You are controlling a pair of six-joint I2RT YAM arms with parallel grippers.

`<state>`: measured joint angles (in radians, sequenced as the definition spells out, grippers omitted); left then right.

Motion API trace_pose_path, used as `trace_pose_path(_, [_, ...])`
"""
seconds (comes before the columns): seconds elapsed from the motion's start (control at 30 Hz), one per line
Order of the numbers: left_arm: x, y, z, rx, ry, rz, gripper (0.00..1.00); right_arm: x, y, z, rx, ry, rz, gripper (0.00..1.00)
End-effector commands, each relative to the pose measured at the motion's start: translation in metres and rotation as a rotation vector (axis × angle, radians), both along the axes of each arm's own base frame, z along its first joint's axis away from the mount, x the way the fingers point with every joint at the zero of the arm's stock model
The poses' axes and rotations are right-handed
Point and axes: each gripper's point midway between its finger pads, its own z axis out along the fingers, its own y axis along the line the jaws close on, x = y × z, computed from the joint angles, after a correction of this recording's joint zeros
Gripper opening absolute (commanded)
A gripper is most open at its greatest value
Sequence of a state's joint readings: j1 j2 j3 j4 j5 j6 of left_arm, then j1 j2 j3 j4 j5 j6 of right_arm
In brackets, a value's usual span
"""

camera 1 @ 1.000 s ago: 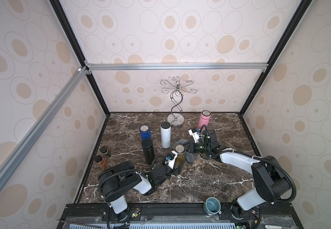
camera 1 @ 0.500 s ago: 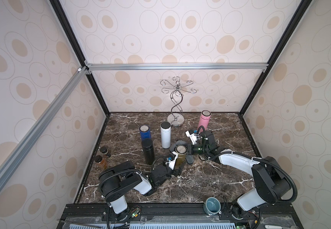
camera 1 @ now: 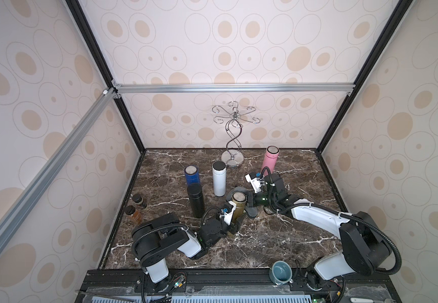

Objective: Wipe the surface of the thermos
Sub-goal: Wipe the dirt from the surface of the thermos.

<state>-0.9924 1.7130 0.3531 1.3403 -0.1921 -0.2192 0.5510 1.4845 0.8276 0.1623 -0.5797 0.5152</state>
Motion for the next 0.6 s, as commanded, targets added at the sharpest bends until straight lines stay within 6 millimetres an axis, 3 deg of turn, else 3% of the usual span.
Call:
trace_pose_path(0.0, [0.008,0.000,0.002,0.010,0.006,0.030,0.34,-0.022,0.016,0.020,0.041,-0.020,0.105,0.00])
trace_pose_path(0.07, [0.007,0.002,0.008,-0.016,0.002,0.033,0.01,-0.018,0.012,0.017,0.015,-0.020,0.075,0.00])
trace_pose_path(0.4, [0.001,0.008,0.028,-0.068,-0.046,0.022,0.00,0.009,0.000,0.010,-0.079,-0.043,-0.058,0.00])
trace_pose_path(0.57, [-0.001,0.009,0.036,-0.082,-0.060,0.015,0.00,0.030,-0.024,0.006,-0.172,-0.049,-0.206,0.00])
